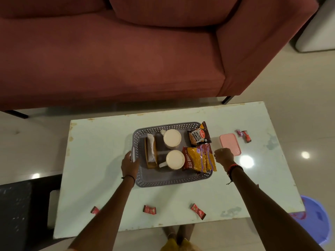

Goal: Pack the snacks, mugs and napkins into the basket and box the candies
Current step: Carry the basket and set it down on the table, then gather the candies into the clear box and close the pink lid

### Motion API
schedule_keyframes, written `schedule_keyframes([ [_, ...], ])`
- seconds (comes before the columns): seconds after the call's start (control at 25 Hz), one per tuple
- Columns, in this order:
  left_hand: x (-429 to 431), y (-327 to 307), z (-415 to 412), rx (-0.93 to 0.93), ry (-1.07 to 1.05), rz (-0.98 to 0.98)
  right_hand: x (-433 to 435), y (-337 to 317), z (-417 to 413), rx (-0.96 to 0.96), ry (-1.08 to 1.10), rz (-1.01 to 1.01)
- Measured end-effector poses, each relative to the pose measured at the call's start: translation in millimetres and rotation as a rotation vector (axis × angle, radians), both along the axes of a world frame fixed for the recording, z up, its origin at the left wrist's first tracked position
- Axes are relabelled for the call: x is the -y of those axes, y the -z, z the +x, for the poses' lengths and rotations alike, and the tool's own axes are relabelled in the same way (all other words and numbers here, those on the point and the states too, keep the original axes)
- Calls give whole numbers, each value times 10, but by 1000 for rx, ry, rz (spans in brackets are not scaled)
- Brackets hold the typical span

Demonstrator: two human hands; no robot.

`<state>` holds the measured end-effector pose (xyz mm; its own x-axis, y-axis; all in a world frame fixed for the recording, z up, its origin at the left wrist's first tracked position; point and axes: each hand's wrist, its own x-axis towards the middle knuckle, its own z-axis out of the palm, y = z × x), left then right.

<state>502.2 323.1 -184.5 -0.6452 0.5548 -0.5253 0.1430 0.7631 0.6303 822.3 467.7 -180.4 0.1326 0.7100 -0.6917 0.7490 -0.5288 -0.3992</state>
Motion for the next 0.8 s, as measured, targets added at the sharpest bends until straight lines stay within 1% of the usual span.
schedule_keyframes([
  [0.08,247,-100,252,-5,-150,3,155,-66,70,-5,61,15],
  [0.16,526,-138,498,-44,-280,-67,336,-126,126,9,71,-13],
  [0.24,771,-143,727,-44,-392,-143,506,-134,212,29,56,-20],
  [0.32,960,-132,981,-25,-460,-186,649,-165,354,36,54,-12],
  [0.4,1074,-155,1297,-21,-482,-204,730,-178,507,42,57,5],
  [0.48,1109,-191,1722,-24,-435,-219,757,-189,679,45,96,39],
  [0.6,991,-253,2422,27,-223,-199,695,-224,875,40,117,110],
  [0.68,755,-240,2841,92,-118,-148,593,-216,1009,23,111,147],
  [0.8,295,-214,3283,203,5,-1,421,-152,1172,-31,78,192],
])
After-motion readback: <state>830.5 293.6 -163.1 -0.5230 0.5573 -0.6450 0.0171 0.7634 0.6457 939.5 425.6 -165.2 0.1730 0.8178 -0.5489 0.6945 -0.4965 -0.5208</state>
